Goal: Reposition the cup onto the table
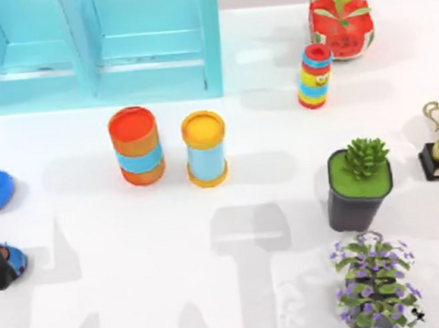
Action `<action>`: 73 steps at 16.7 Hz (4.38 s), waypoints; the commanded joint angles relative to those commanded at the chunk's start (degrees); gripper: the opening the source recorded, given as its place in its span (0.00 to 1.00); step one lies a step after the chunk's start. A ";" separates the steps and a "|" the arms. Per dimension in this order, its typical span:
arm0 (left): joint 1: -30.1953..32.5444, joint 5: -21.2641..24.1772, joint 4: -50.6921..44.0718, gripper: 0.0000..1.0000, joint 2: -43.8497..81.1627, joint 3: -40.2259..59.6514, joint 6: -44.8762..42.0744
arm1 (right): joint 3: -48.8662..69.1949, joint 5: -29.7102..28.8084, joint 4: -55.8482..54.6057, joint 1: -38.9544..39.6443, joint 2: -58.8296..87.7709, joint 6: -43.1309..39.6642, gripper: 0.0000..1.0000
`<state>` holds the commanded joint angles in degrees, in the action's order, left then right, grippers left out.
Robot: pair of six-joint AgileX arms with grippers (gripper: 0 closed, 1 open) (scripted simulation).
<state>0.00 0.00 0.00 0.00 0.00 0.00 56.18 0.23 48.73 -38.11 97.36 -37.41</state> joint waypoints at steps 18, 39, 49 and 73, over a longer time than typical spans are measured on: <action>0.00 0.00 0.00 1.00 0.00 0.00 0.00 | 0.00 0.00 0.00 0.00 0.00 0.00 0.00; 0.00 0.00 0.00 1.00 0.00 0.00 0.00 | 7.49 0.01 23.72 19.26 -16.07 19.29 0.00; 0.00 0.00 0.00 1.00 0.00 0.00 0.00 | 26.83 0.91 21.20 44.97 -5.08 46.01 0.00; 0.00 0.00 0.00 1.00 0.00 0.00 0.00 | 47.16 -0.22 20.27 92.21 23.21 92.76 0.00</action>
<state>0.00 0.00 0.00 0.00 0.00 0.00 103.34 0.00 69.00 54.09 120.56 55.35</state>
